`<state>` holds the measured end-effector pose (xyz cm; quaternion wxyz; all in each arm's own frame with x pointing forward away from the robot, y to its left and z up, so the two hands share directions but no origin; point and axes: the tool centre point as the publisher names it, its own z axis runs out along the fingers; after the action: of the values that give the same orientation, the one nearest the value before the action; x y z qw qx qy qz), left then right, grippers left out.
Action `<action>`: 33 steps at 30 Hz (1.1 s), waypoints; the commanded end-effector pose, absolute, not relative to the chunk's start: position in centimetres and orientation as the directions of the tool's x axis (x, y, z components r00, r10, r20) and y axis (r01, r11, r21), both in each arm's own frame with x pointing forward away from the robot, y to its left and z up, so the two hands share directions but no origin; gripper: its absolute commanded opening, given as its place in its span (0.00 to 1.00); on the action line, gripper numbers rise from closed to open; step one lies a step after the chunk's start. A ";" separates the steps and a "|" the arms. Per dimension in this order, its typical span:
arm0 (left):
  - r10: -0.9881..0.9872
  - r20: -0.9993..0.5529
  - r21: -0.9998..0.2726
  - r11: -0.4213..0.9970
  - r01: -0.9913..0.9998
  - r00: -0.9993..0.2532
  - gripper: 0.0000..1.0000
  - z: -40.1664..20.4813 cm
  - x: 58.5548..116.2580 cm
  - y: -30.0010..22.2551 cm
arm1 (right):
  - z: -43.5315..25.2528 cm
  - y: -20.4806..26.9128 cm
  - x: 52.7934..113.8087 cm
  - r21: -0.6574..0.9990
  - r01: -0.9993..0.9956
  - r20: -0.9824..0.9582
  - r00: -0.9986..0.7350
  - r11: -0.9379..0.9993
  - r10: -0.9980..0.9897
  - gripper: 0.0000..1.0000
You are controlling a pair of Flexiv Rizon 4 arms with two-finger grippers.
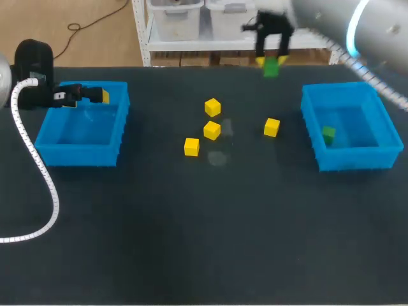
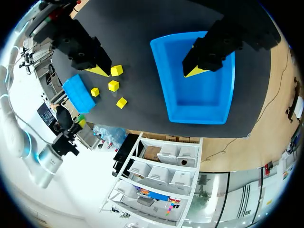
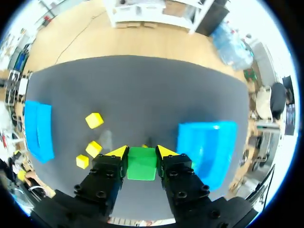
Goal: Put the green cubes in the right bin and the yellow cubes in the left bin.
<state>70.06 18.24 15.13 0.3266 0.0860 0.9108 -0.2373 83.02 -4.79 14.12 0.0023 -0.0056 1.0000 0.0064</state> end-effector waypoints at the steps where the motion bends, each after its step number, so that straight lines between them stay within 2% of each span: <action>1: 0.000 -0.641 -0.382 0.867 0.319 -0.768 1.00 15.0 70.0 18.4 | 14.9 -10.6 74.7 0.085 0.037 -0.382 -0.922 0.996 0.067 0.00; 13: 0.000 -0.641 -0.382 0.867 0.319 -0.768 1.00 15.0 70.0 18.4 | 11.1 -16.3 68.5 0.181 0.238 -0.337 -0.896 0.954 0.288 0.00; 28: 0.000 -0.641 -0.382 0.867 0.319 -0.768 1.00 15.0 70.0 18.4 | 8.7 -18.1 68.6 0.221 0.326 -0.306 -0.872 0.919 0.383 0.00; 29: 0.000 -0.641 -0.382 0.867 0.319 -0.768 1.00 15.0 70.0 18.4 | 8.8 -18.1 68.7 0.222 0.326 -0.307 -0.871 0.919 0.383 0.08; 30: 0.000 -0.641 -0.382 0.867 0.319 -0.768 1.00 15.0 70.0 18.4 | 8.9 -18.0 68.8 0.221 0.324 -0.308 -0.872 0.920 0.381 0.31; 31: 0.000 -0.641 -0.382 0.867 0.319 -0.768 1.00 15.0 70.0 18.4 | 8.9 -18.1 69.0 0.214 0.320 -0.313 -0.873 0.923 0.375 0.45; 32: 0.000 -0.641 -0.382 0.867 0.319 -0.768 1.00 15.0 70.0 18.4 | 9.1 -18.1 69.2 0.204 0.315 -0.325 -0.871 0.927 0.368 1.00; 33: 0.000 -0.641 -0.382 0.867 0.319 -0.768 1.00 15.0 70.0 18.4 | 9.2 -18.1 69.3 0.196 0.307 -0.337 -0.871 0.931 0.358 1.00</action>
<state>70.06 18.24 15.13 0.3266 0.0860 0.9108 -0.2373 69.94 -17.95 8.88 -0.1851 0.1394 0.9651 0.1220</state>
